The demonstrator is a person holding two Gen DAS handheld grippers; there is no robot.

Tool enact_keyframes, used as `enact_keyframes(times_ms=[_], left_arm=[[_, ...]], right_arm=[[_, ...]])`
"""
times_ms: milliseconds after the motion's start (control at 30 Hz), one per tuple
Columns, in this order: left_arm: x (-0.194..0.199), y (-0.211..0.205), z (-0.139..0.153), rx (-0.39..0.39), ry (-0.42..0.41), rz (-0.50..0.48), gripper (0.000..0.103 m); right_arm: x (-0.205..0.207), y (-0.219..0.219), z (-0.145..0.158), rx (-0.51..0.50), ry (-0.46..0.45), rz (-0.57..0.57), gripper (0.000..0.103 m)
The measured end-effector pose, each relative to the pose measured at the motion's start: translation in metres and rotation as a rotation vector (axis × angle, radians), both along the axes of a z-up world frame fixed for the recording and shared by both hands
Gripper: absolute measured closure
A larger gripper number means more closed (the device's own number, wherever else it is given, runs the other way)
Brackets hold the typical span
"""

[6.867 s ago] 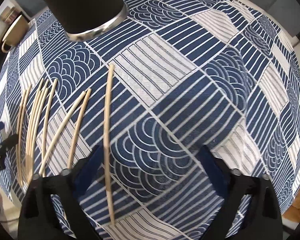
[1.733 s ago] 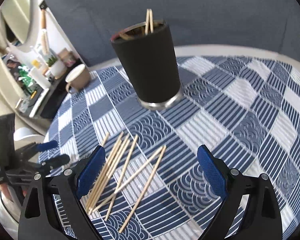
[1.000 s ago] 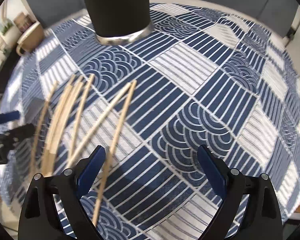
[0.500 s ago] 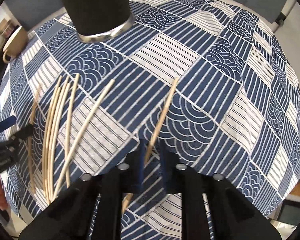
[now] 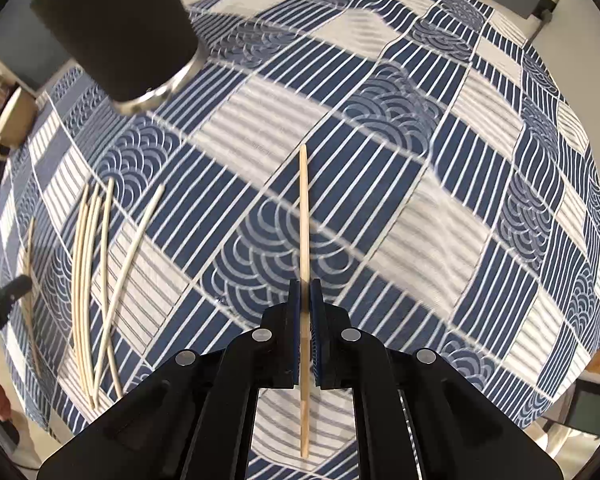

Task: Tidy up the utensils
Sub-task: 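Grasp another wooden stick with the left tool while the right tool grasps one too, then raise the left tool's stick above the black holder while the right tool brings its stick alongside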

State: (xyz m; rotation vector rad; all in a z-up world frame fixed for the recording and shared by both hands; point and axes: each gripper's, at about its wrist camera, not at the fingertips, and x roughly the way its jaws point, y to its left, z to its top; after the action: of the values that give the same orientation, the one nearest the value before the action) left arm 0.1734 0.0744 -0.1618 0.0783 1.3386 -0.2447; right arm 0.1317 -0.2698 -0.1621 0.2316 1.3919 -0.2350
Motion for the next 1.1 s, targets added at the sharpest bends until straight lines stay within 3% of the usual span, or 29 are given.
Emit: enact_keyframes(times_ms=[200,367,767,1100], left_arm=[[-0.010,0.021,0.016,-0.062,0.002,0.124,0.098],[-0.016,0.023,0.040,-0.059,-0.034,0.202,0.098],[-0.025,-0.039,0.096,-0.006,-0.159,0.283,0.098],[-0.042,-0.090,0.141,0.028,-0.245,0.319,0.098]], right_arm=[[0.013,-0.032,0.020,0.003,-0.049,0.021,0.098],[0.023,-0.052,0.044,0.023,-0.099,0.061,0.098],[0.040,-0.089,0.100,0.066,-0.246,0.173,0.098],[0.044,-0.117,0.124,0.132,-0.321,0.257,0.098]])
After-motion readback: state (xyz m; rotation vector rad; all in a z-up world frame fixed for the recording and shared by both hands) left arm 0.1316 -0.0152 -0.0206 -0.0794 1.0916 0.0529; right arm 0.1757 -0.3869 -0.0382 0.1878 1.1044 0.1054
